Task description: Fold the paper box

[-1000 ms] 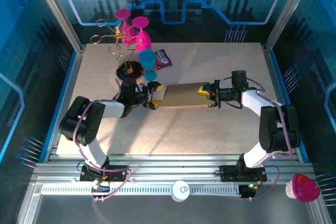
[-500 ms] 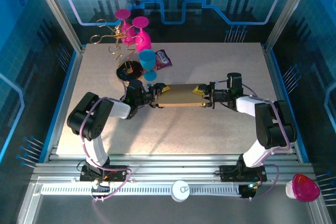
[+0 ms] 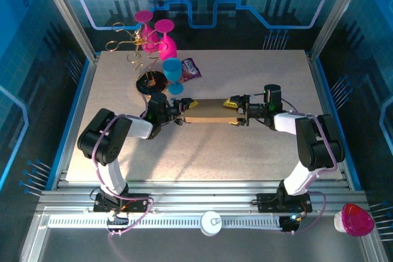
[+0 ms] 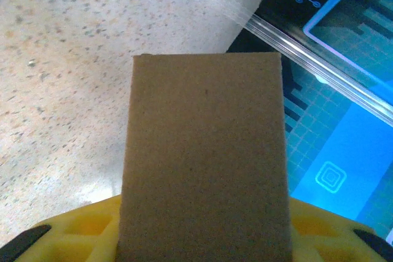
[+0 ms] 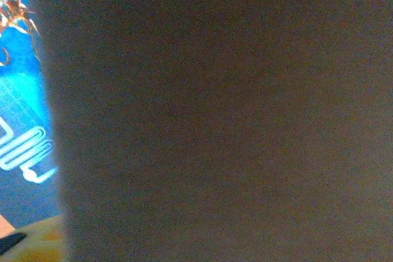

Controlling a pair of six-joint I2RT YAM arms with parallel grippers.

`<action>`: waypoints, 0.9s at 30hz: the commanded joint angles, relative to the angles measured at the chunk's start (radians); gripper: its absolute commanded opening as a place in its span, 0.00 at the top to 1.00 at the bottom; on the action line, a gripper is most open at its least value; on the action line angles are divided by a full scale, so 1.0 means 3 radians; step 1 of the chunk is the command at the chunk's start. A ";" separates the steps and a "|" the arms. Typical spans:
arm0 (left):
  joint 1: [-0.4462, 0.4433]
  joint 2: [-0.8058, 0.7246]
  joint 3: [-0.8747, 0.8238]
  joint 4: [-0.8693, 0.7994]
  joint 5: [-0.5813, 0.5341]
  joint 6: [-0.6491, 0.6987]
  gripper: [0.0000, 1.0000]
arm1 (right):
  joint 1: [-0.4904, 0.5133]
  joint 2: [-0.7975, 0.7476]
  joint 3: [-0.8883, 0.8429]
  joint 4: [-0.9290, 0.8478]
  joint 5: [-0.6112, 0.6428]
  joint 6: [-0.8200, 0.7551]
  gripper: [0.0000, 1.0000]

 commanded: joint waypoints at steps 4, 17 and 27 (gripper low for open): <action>-0.0038 -0.0449 0.0001 -0.0847 -0.0081 -0.0131 0.68 | -0.0110 -0.0481 0.0264 -0.1367 0.0268 -0.1025 0.27; 0.0250 -0.1476 0.0121 -0.3557 -0.0192 -0.0612 0.75 | -0.0063 -0.1671 0.1559 -0.3917 0.2366 -0.4164 0.36; 0.0519 -0.1565 0.0094 -0.4003 -0.0143 -0.0761 0.73 | 0.0820 -0.1851 0.1118 -0.3634 0.2558 -0.5578 0.62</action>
